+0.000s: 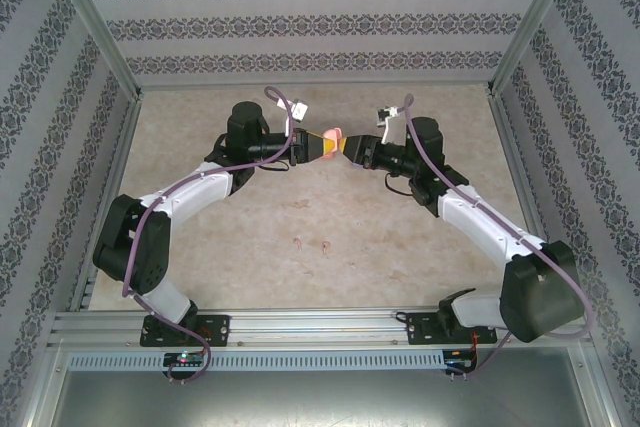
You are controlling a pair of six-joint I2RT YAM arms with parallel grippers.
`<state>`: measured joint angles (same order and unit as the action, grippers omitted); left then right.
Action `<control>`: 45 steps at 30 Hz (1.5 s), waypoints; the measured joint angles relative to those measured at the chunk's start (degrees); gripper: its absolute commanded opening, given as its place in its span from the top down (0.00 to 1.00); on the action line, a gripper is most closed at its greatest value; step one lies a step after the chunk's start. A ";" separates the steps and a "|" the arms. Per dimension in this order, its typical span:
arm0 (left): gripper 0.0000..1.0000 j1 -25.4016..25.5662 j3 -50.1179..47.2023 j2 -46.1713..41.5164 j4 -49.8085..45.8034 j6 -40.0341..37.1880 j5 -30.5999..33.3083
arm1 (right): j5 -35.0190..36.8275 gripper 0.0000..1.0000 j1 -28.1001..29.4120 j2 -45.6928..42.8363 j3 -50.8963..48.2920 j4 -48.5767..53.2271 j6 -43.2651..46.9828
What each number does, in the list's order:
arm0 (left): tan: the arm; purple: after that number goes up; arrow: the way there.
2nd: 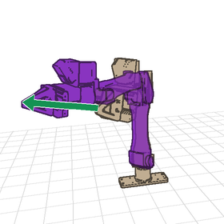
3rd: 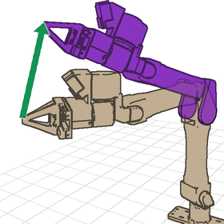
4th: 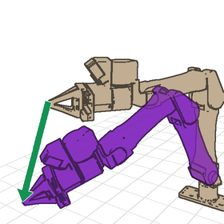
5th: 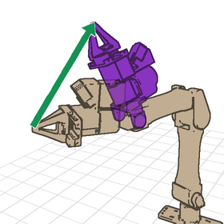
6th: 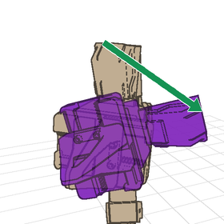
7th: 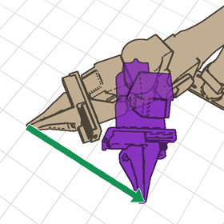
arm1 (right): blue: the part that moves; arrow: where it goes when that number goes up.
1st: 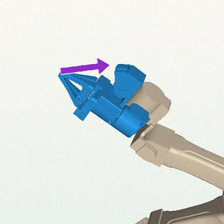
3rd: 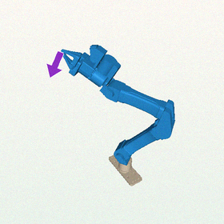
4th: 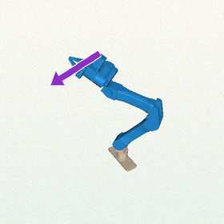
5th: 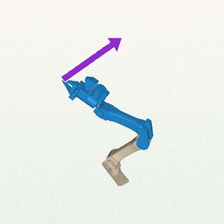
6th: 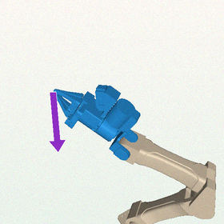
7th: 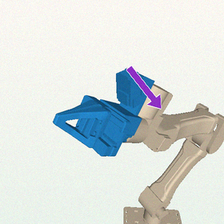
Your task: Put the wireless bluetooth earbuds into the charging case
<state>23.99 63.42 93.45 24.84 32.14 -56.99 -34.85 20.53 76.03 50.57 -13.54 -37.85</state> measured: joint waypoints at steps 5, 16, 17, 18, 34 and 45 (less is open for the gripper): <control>1.00 0.04 0.07 0.00 0.00 0.00 -0.02 | 0.07 0.65 0.00 1.29 0.33 -0.02 -0.44; 1.00 0.07 0.70 0.00 0.00 -0.02 0.02 | 0.02 0.67 0.37 2.99 1.70 -0.42 -1.38; 1.00 0.07 0.70 0.00 0.00 0.00 0.04 | 0.02 0.68 0.37 3.13 1.90 -0.42 -1.42; 1.00 0.04 0.72 0.00 0.02 -0.02 0.07 | 0.00 0.70 0.37 3.26 2.03 -0.42 -1.46; 1.00 0.04 0.81 0.09 0.26 0.15 0.70 | -1.64 1.00 0.35 4.17 2.71 -1.77 -2.75; 0.73 0.07 1.14 0.59 0.50 0.46 1.11 | -1.03 1.00 0.22 4.11 2.71 -1.55 -2.60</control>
<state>24.05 64.55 94.04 25.34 32.60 -55.88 -35.88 20.75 80.14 53.28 -15.09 -40.45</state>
